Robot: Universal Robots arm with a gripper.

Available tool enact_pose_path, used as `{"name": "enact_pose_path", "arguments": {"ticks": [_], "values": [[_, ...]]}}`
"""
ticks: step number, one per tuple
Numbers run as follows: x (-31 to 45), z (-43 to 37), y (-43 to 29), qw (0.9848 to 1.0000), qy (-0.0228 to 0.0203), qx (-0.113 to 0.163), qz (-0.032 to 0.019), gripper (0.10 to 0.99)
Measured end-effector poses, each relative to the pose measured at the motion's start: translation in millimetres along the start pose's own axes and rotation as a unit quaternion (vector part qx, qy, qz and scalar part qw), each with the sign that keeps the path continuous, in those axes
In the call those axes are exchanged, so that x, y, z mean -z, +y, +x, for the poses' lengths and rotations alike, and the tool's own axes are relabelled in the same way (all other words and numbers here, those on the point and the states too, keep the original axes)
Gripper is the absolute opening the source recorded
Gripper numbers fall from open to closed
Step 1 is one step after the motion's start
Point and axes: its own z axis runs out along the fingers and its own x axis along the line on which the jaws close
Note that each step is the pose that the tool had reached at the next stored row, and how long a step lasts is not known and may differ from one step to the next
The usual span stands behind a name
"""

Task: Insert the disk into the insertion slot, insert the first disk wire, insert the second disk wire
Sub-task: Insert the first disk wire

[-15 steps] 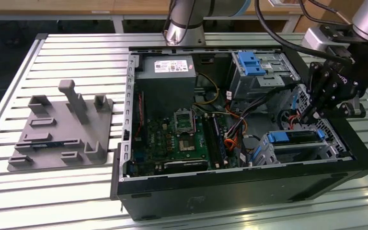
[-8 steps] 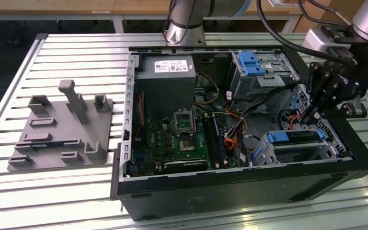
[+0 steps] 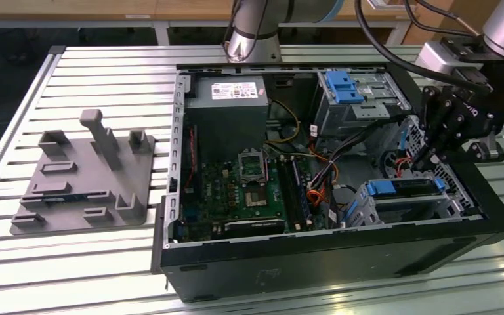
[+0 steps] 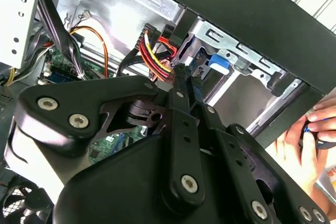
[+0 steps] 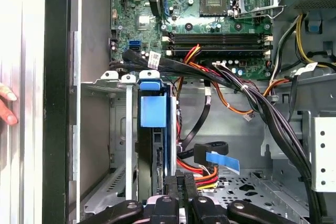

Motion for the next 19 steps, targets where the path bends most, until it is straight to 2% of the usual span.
{"name": "enact_pose_path", "arguments": {"ticks": [3, 9, 19], "values": [[-0.1, 1.4, 0.0, 1.0, 0.0, 0.0, 0.0, 0.165], [-1.2, 9.7, 1.1, 1.0, -0.0001, 0.0, 0.0, 0.165], [-3.2, 12.3, 1.6, 1.0, -0.0001, -0.001, 0.0, 0.165]]}}
